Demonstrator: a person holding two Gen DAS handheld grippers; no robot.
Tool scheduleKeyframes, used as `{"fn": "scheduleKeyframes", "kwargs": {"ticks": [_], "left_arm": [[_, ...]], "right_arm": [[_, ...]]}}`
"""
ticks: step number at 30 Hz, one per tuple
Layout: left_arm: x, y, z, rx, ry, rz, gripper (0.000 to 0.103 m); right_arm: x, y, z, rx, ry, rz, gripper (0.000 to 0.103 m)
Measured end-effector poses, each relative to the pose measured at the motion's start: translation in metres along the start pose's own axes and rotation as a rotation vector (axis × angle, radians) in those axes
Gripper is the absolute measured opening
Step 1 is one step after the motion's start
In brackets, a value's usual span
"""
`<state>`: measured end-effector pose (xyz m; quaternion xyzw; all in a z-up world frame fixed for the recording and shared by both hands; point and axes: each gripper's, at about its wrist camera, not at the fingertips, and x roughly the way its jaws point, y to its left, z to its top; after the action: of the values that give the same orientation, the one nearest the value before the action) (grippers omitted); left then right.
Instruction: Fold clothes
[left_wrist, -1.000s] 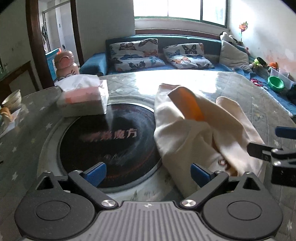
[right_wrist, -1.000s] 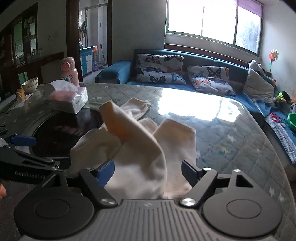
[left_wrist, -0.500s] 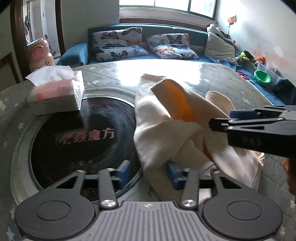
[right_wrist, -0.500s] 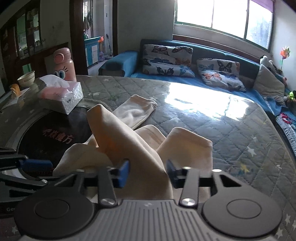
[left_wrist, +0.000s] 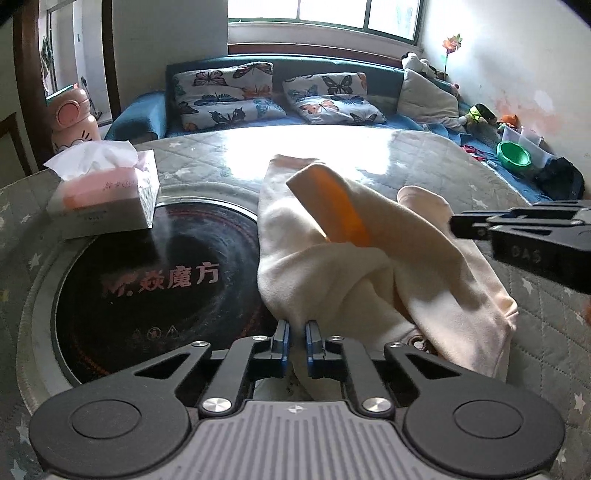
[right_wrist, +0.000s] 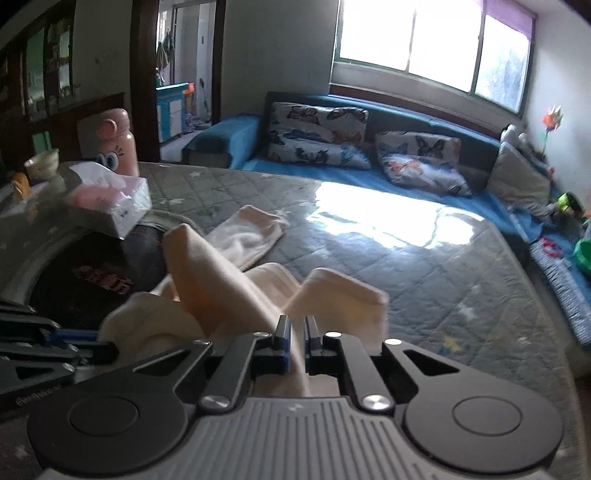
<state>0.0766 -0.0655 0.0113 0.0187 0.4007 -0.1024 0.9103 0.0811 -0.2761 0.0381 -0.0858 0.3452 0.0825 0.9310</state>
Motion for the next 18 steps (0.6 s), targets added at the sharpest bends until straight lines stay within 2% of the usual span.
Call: {"fn": "scheduleKeyframes", "kwargs": {"ticks": [3, 9, 11, 14, 17, 18], "left_arm": [[-0.001, 0.001, -0.002, 0.0, -0.003, 0.012, 0.009], [-0.005, 0.006, -0.003, -0.015, -0.013, 0.013, 0.008], [-0.007, 0.009, -0.003, -0.021, -0.017, 0.008, 0.008], [-0.009, 0.012, -0.001, -0.038, -0.017, -0.009, 0.008], [-0.009, 0.015, 0.001, -0.057, -0.01, -0.026, 0.015], [-0.009, 0.016, 0.002, -0.069, -0.006, -0.021, 0.028]], "right_arm": [[-0.008, 0.0, -0.003, -0.043, -0.02, -0.055, 0.005], [-0.025, -0.016, -0.008, -0.027, -0.052, -0.105, 0.004], [-0.029, -0.021, -0.008, -0.013, -0.054, -0.107, 0.004], [-0.032, -0.023, -0.01, -0.01, -0.04, -0.061, 0.007], [-0.027, -0.014, -0.007, -0.014, -0.032, -0.006, 0.027], [-0.023, -0.008, -0.005, -0.02, -0.031, 0.005, 0.034]]}}
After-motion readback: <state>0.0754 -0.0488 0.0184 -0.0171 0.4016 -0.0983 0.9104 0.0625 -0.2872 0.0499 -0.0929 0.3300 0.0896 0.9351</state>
